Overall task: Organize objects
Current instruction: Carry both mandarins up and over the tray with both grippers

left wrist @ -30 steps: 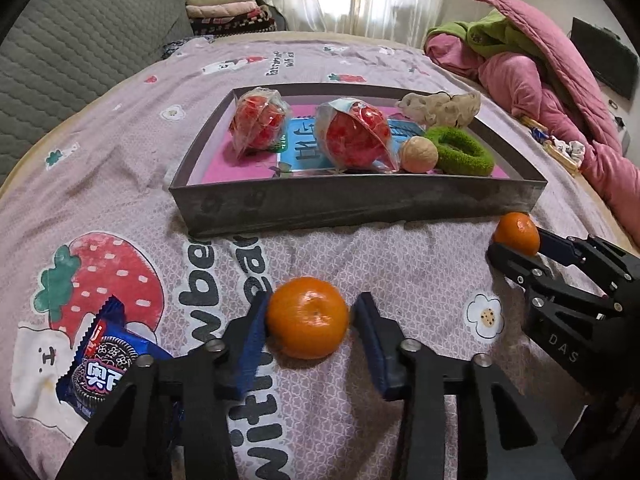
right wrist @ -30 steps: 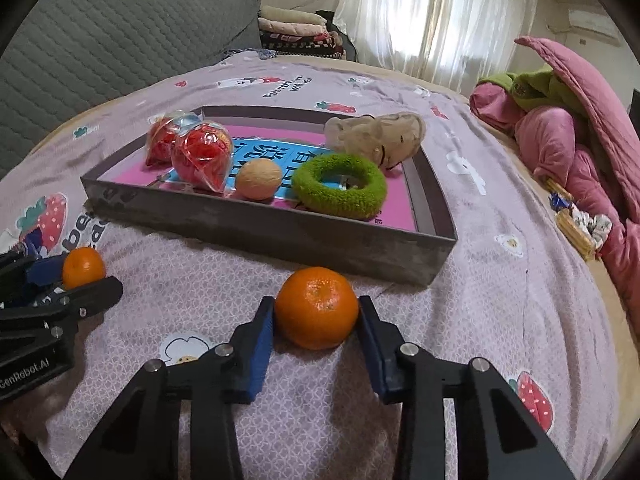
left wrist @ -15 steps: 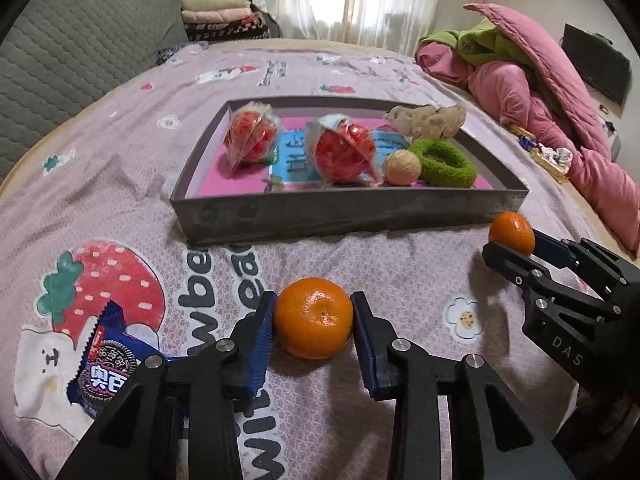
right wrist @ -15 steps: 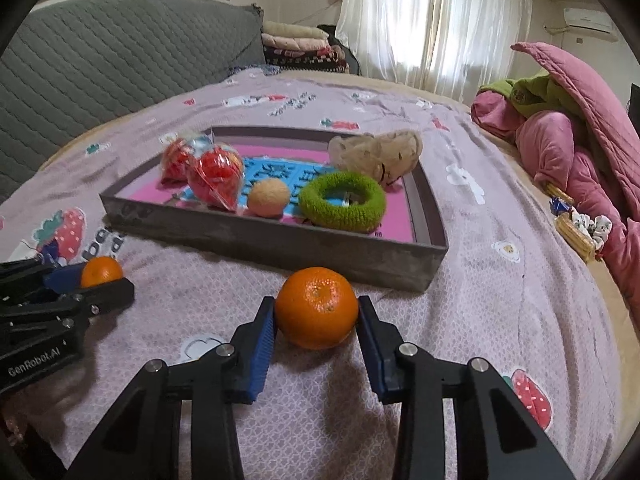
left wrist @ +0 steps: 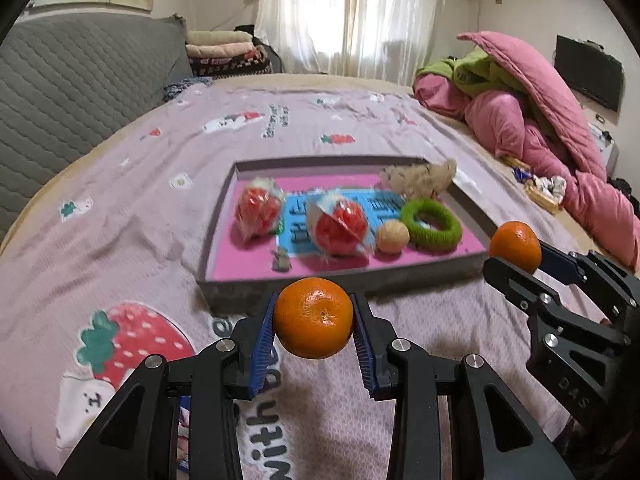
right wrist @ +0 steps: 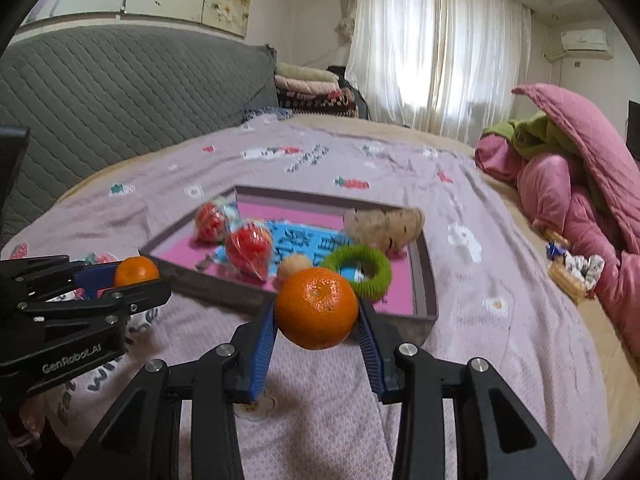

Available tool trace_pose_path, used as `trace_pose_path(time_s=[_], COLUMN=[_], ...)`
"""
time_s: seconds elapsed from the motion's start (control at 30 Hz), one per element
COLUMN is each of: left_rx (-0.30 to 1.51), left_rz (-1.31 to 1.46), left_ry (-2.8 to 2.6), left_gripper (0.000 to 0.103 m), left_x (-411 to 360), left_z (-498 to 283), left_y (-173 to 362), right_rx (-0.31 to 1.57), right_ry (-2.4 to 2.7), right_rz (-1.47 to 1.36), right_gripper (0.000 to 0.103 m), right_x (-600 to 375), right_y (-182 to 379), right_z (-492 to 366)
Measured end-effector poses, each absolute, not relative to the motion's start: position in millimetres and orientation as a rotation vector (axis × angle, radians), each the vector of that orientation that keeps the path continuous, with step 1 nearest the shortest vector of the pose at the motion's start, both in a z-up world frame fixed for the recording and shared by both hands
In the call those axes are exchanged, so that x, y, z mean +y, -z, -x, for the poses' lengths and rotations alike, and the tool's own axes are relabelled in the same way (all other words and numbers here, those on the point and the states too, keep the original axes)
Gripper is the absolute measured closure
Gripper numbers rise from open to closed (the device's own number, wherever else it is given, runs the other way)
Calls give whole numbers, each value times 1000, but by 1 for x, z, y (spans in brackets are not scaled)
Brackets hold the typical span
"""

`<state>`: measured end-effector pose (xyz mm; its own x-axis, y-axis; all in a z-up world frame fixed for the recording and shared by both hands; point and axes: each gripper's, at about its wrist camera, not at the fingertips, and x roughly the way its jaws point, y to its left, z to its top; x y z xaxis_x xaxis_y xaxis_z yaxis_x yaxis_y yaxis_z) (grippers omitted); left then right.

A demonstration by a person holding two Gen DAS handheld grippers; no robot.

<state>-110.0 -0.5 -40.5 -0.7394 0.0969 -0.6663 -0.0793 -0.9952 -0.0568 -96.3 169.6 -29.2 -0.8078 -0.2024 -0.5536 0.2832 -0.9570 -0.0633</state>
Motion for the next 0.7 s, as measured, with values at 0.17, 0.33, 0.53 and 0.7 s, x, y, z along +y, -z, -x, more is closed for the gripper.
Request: trace_pose_path(time_s=[0.17, 0.33, 0.53, 0.7], left_rx=[-45, -42, -18, -23], left_rz=[1061, 1018, 973, 949], left_ry=[-2871, -2889, -2911, -2922], left_gripper=[66, 66, 66, 66], left_x=[-7, -9, -12, -17], left_z=[114, 123, 137, 152], left_y=[25, 7, -10, -20], right_rx=[203, 197, 183, 190], right_ry=[2761, 2767, 2769, 2765], right_rz=[-767, -703, -649, -618], right_gripper=[63, 63, 63, 63], right_x=[167, 163, 156, 152], right_y=[13, -5, -20, -28], right_z=[97, 102, 112, 120])
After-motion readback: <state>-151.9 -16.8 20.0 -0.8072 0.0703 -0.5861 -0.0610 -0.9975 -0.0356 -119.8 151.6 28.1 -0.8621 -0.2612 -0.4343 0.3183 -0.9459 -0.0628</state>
